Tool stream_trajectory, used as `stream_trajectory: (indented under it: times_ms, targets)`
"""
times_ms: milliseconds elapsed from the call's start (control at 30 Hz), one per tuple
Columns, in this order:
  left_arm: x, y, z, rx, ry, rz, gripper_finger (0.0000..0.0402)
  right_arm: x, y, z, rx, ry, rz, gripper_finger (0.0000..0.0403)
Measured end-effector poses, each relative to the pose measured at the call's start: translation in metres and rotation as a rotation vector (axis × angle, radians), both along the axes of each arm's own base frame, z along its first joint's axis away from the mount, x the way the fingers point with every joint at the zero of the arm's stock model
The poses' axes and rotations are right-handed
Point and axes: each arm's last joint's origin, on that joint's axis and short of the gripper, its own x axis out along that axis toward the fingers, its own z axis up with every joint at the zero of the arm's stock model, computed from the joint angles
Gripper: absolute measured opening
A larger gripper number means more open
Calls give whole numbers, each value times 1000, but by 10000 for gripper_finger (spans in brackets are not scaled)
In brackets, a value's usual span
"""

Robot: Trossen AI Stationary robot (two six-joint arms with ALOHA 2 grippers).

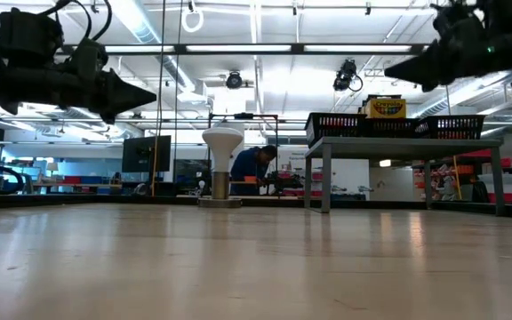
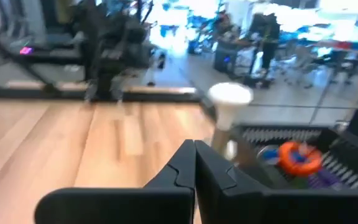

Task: Pick & Place Office Desk Supplies
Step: Return to Home Position

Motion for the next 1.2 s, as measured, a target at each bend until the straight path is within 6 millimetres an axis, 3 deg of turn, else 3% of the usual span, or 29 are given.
stream_trajectory:
  times_ms: [133,267,533,800,1200]
  targets:
    - [-1,-1,1,31,2,-18,6,-2,8,-16,-3,20,98,2]
    - [-3,-4,1,32,9,-73,8,-11,15,-18,-26,-40,162,1]
    - [-10,-13,4,-10,-28,-7,5,-28,20,-23,-111,-150,76,1]
    - [-11,-27,2,-7,-11,-16,6,-28,18,-47,-17,-124,31,0]
    - [-23,-34,-3,-28,9,-89,8,-29,14,-55,53,-97,-134,0]
